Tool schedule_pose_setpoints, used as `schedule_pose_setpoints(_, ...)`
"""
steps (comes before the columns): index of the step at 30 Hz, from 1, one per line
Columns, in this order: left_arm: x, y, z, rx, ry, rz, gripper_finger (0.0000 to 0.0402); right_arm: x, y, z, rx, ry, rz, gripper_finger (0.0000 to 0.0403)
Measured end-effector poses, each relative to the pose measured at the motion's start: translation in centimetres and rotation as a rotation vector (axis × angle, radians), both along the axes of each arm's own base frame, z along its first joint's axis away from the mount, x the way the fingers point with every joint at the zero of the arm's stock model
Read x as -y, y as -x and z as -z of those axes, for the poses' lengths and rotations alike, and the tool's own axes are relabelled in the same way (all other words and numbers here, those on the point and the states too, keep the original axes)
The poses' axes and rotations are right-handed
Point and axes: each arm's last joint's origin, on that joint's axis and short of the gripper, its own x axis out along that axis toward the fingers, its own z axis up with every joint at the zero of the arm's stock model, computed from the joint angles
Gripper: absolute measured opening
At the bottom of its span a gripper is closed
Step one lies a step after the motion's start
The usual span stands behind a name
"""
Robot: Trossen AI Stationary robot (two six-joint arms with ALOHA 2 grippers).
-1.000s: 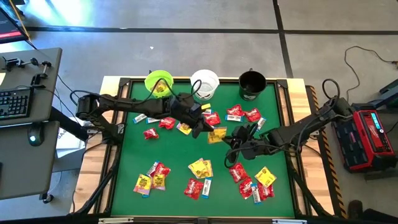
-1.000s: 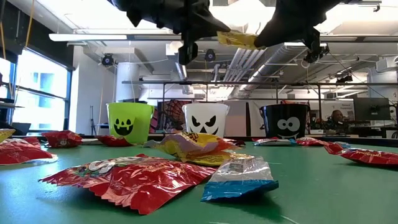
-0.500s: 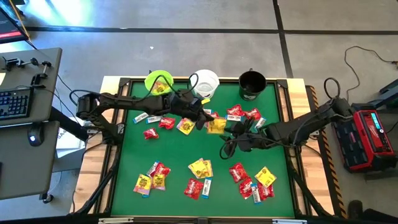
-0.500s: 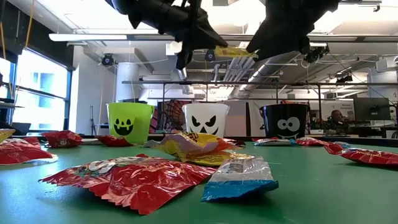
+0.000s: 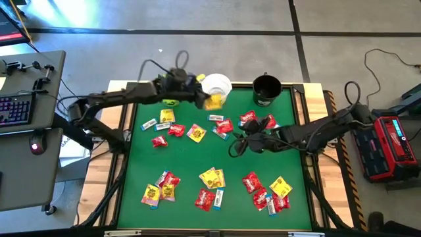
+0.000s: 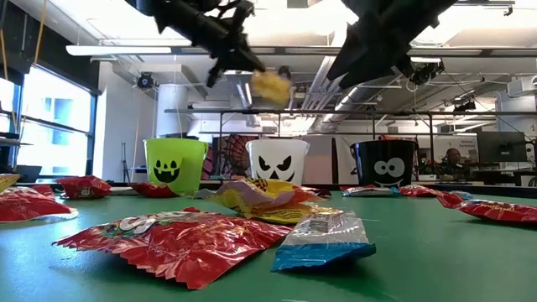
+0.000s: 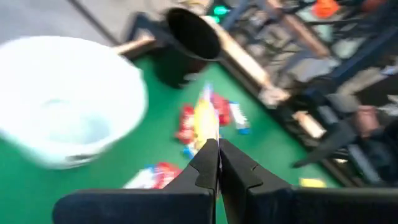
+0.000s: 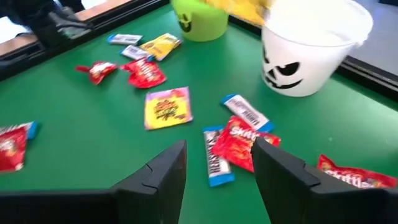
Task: Sort candy by brand, put in halloween buckets
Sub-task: Put the yellow candy into the green bucket
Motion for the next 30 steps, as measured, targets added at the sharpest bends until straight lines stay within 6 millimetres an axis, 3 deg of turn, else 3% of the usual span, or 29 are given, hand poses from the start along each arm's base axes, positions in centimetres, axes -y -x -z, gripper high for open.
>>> schedule_pose_setpoints(8, -2.5, 6.5, -0.9, -0.313, -0.143, -0.223, 0.0000, 0.4, -0.1, 0.0, 0.012, -0.017, 0.028, 0.0170)
schedule_pose_setpoints(13, -3.3, 9.0, -0.9, -0.516, -0.238, -0.336, 0.0000, 0.4, -0.1, 0.1, 0.006, -0.029, 0.015, 0.0170)
schedule_pose_setpoints(30, -7.9, 9.2, 3.7, -0.773, -0.199, -0.282, 0.0000, 0.5, 0.0, 0.1, 0.021, -0.063, 0.041, 0.0170)
